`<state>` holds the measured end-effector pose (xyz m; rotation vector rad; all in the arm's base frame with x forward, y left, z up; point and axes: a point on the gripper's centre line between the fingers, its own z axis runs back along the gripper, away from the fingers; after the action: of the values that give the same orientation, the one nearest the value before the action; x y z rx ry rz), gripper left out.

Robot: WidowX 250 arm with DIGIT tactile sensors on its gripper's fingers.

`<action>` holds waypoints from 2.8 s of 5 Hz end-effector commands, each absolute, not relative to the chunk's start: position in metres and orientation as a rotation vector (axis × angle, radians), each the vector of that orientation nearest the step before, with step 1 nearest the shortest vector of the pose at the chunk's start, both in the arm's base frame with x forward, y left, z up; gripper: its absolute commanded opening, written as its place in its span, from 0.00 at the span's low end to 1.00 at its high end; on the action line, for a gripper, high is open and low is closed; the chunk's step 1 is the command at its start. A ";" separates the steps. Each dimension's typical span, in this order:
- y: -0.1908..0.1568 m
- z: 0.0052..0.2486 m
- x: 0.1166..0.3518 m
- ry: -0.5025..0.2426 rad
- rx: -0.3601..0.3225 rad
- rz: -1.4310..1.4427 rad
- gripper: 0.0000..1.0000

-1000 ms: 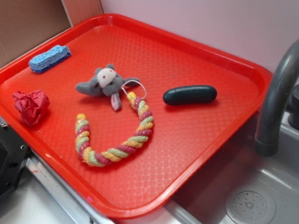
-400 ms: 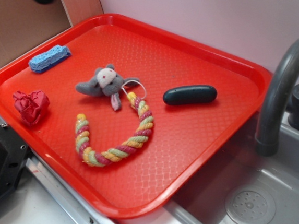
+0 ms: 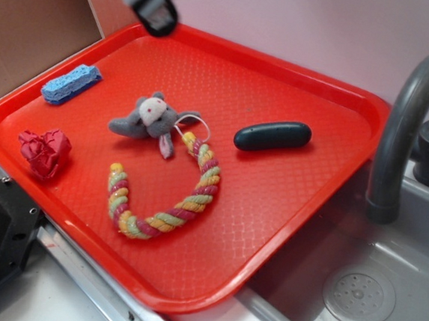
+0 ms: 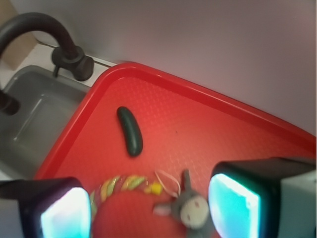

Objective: Grab the plastic pickle.

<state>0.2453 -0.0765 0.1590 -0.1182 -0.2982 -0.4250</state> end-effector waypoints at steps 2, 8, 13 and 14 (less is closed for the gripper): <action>-0.131 0.083 0.299 -0.136 -0.110 -0.582 1.00; -0.132 0.024 0.300 0.067 0.012 -0.622 0.00; -0.077 0.210 0.206 -0.119 -0.014 -0.061 0.00; -0.070 0.224 0.174 -0.127 -0.030 0.006 0.00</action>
<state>0.1823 -0.0599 0.2197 -0.0230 -0.0975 -0.0027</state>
